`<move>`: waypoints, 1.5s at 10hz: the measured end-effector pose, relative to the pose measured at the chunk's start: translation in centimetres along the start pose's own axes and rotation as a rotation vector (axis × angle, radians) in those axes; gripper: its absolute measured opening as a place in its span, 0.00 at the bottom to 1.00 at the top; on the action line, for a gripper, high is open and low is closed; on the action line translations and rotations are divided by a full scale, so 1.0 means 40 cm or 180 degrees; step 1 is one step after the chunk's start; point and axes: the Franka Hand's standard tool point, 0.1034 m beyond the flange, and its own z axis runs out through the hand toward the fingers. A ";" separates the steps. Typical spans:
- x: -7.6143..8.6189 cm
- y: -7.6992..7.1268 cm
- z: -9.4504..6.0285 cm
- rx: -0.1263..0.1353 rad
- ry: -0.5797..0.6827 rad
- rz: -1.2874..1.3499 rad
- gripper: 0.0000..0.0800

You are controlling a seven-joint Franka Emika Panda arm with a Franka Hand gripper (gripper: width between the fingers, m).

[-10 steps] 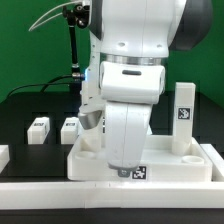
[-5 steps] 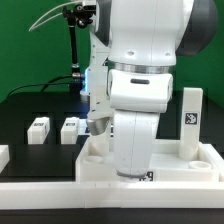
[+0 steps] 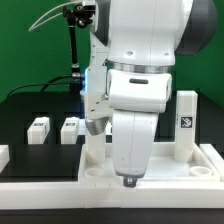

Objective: Assemble desk

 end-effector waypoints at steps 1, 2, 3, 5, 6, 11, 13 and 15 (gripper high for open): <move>0.000 0.000 0.000 0.0000 0.0000 0.0001 0.62; -0.001 0.000 0.000 0.0000 0.0000 0.0001 0.62; -0.002 0.000 0.000 0.0001 0.0000 0.0003 0.78; -0.003 0.000 0.002 0.0003 -0.0001 0.0006 0.81; -0.004 0.000 0.002 0.0004 -0.0001 0.0007 0.81; -0.028 0.001 -0.035 0.0068 -0.0038 0.0089 0.81; -0.096 0.021 -0.149 0.0061 -0.0102 0.0224 0.81; -0.100 0.017 -0.145 0.0051 -0.0106 0.0241 0.81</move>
Offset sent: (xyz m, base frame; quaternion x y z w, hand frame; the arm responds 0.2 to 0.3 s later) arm 0.0000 0.0000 0.0000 0.0000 0.0000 0.0000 1.0000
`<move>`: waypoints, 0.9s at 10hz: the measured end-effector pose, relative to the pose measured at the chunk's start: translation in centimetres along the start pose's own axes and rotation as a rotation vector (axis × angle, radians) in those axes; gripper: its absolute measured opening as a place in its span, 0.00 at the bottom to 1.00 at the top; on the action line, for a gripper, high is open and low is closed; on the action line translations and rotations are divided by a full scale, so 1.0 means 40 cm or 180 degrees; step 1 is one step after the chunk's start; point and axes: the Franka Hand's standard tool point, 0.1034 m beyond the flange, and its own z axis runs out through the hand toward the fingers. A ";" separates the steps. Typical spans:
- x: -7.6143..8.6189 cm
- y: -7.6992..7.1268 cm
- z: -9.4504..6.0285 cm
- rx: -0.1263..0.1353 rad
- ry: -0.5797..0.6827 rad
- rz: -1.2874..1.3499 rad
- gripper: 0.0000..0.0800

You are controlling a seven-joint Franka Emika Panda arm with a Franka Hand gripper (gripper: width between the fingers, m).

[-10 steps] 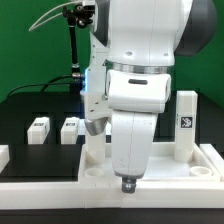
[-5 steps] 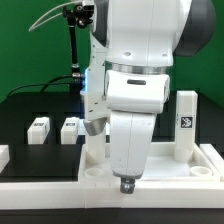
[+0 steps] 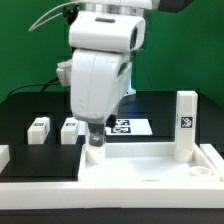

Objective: Assemble desk

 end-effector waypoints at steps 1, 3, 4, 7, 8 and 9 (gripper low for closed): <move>0.002 -0.001 0.003 0.0006 0.0002 0.0230 0.81; 0.001 -0.001 0.004 0.0009 0.0000 0.0633 0.81; -0.009 -0.004 0.003 0.0035 0.0017 0.0869 0.81; -0.157 -0.033 -0.046 0.0165 -0.0026 0.1506 0.81; -0.215 -0.042 -0.061 0.0218 -0.0081 0.1613 0.81; -0.256 -0.027 -0.083 0.0204 -0.0112 0.1966 0.81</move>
Offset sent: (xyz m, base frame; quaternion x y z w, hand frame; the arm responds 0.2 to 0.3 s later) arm 0.0000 0.0000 0.0000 0.0000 0.0000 0.1938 0.9810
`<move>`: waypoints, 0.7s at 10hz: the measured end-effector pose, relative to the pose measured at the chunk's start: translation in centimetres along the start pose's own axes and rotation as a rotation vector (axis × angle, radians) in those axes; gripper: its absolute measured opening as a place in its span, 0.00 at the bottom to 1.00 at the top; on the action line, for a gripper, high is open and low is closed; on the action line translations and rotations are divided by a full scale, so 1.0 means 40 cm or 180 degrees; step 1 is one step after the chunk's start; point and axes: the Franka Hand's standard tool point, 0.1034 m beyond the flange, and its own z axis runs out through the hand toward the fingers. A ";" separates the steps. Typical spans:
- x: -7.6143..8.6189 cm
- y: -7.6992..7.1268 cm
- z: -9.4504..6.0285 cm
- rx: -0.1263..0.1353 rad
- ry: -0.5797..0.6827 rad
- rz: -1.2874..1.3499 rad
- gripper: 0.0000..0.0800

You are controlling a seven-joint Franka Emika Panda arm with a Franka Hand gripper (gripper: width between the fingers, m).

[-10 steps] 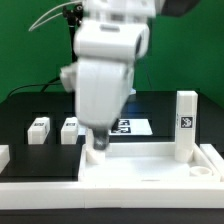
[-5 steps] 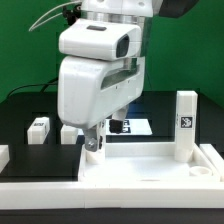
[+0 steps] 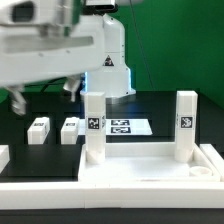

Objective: Assemble desk

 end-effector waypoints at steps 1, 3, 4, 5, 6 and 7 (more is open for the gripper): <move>0.003 0.002 0.005 -0.0054 0.0043 0.0261 0.81; 0.006 -0.006 0.012 -0.0036 0.0034 0.0607 0.81; 0.007 -0.007 0.013 -0.0033 0.0036 0.0869 0.81; 0.005 -0.007 0.012 -0.0010 0.0047 0.1002 0.81; -0.022 -0.003 0.008 0.0151 0.0136 0.1381 0.81; -0.087 -0.001 0.018 0.0316 0.0184 0.1741 0.81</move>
Offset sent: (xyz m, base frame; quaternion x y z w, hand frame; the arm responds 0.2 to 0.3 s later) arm 0.0000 0.0000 0.0000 0.0000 0.0000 0.1938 0.9810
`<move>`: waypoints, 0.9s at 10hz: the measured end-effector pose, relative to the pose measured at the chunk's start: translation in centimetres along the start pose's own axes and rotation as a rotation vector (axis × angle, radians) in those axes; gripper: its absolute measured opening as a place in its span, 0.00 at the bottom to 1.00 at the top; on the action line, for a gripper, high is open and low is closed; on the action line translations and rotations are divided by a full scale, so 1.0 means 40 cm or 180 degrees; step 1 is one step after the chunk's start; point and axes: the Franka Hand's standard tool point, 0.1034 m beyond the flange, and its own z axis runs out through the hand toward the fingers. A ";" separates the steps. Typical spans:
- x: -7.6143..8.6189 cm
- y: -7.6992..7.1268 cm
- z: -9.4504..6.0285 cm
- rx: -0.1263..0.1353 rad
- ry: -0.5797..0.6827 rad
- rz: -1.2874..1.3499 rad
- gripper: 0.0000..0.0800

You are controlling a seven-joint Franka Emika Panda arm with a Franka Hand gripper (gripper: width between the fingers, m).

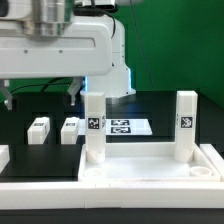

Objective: Assemble desk

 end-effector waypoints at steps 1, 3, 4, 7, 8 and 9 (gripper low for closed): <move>-0.045 0.019 0.019 0.0132 -0.0057 0.0317 0.81; -0.078 0.008 0.042 0.0317 -0.0165 0.0891 0.81; -0.060 -0.003 0.035 0.0300 -0.0153 0.1106 0.81; -0.070 -0.008 0.044 0.0353 -0.0225 0.1158 0.81; -0.102 -0.003 0.066 0.0488 -0.0350 0.1280 0.81; -0.148 0.010 0.080 0.0580 -0.0541 0.1352 0.81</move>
Offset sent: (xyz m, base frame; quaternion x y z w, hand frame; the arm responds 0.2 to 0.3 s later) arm 0.0209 0.0186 0.0096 0.0068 -0.0052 0.1896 0.9818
